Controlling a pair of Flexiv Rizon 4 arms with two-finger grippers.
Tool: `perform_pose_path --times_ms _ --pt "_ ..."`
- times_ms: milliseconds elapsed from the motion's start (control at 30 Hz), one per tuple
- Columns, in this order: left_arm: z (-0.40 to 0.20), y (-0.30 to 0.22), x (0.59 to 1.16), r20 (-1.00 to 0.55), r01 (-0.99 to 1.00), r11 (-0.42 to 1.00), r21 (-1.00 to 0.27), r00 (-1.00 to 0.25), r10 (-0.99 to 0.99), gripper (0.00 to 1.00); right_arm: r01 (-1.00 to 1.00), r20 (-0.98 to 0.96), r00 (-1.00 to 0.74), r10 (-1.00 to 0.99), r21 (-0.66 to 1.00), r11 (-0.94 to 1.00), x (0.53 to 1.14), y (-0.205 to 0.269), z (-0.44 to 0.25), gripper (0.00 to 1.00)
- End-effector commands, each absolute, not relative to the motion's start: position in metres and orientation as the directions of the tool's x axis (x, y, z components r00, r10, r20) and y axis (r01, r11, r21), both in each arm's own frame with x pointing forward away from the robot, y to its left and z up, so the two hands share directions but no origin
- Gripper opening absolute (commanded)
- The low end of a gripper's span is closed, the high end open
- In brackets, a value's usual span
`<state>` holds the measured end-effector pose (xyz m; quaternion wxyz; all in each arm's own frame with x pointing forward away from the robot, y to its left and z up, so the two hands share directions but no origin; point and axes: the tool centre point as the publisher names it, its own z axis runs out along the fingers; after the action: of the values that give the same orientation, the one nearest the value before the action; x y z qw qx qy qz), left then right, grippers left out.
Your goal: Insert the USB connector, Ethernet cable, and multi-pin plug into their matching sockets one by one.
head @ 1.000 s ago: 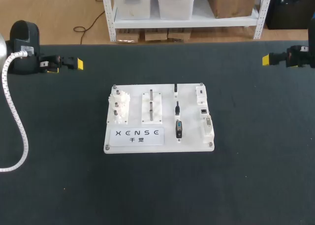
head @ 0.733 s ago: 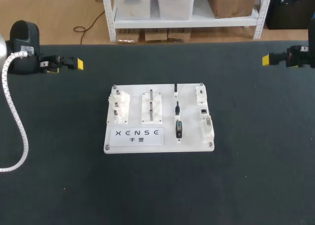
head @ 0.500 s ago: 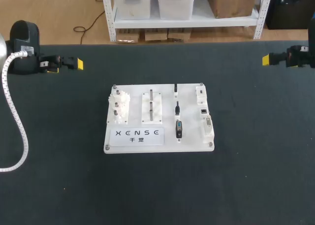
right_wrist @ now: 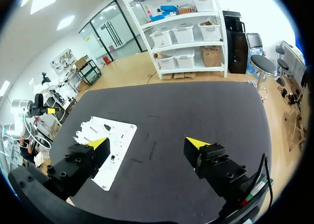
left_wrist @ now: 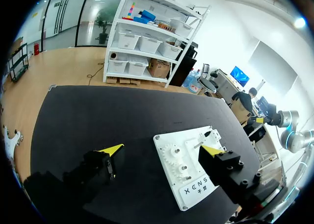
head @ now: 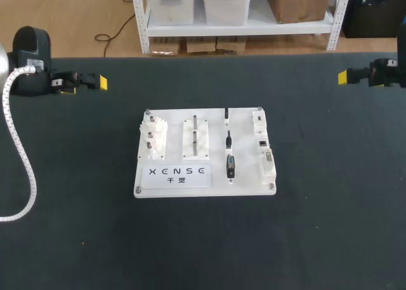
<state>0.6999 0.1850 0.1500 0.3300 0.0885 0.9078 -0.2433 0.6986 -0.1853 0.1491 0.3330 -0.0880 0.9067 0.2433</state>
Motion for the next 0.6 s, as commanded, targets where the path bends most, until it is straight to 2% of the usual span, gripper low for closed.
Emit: perform_pose_path --times_ms 33,167,333,600 --pt "0.15 0.185 0.7 -0.642 0.321 0.866 -0.383 -0.767 0.0 1.0 -0.32 -0.646 -0.763 0.002 0.381 0.867 0.699 -0.185 0.149 1.0" --pt "0.15 0.185 0.7 -0.642 0.321 0.866 -0.383 -0.767 0.0 1.0 -0.311 -0.632 -0.775 -0.027 0.344 0.886 0.706 -0.174 0.15 1.0" --pt "0.15 0.185 0.7 -0.642 0.321 0.866 -0.383 -0.767 0.0 1.0 -0.314 -0.577 -0.802 -0.153 0.19 0.93 0.714 -0.139 0.153 1.0" --pt "0.15 0.185 0.7 -0.642 0.321 0.866 -0.383 -0.767 0.0 1.0 -0.198 -0.479 -0.867 -0.139 0.076 0.977 0.716 -0.085 0.154 1.0"
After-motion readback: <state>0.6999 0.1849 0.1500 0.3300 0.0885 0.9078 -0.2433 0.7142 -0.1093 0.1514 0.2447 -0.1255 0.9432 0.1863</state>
